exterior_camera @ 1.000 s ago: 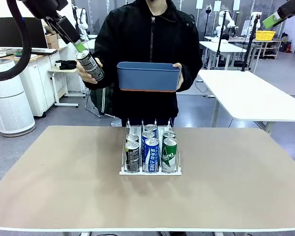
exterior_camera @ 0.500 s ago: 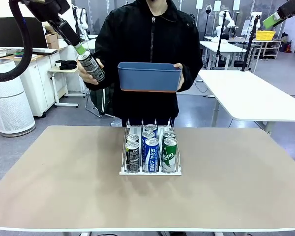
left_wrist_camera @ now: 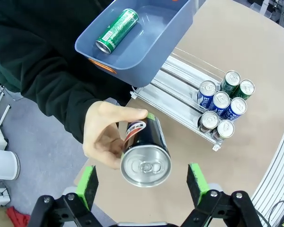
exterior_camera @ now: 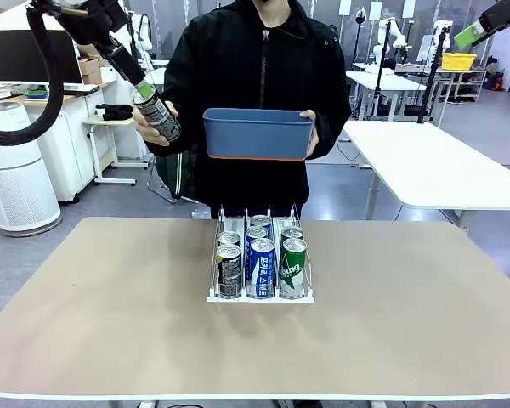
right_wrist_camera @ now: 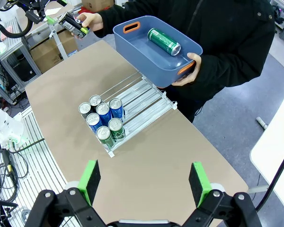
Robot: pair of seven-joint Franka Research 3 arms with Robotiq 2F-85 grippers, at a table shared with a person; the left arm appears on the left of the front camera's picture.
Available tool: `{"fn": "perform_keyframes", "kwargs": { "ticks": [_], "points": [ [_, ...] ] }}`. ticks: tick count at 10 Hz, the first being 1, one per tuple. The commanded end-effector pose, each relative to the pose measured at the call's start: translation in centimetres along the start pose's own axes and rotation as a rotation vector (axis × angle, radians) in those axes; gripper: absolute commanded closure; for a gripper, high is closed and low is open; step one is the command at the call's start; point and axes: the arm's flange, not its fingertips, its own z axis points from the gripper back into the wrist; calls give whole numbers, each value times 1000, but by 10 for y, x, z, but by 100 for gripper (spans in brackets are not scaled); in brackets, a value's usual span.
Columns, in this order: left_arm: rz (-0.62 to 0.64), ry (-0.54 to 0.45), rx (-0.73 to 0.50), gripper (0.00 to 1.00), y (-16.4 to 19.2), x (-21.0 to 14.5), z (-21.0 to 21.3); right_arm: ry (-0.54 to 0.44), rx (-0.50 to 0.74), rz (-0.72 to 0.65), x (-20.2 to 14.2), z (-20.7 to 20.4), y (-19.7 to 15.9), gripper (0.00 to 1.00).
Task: Fill the beverage cans into the dispenser.
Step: Pick up the Pepsi coke handed by the human.
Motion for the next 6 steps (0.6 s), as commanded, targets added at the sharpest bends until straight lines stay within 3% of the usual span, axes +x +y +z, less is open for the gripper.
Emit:
{"fn": "perform_keyframes", "kwargs": {
  "ticks": [1, 6],
  "points": [
    [-2, -36, -14, 0, 6, -5, -8, 1, 4, -1, -1, -1, 0, 0],
    [10, -51, -34, 0, 8, -7, -25, 1, 4, -1, -1, -1, 0, 0]
  ]
}}
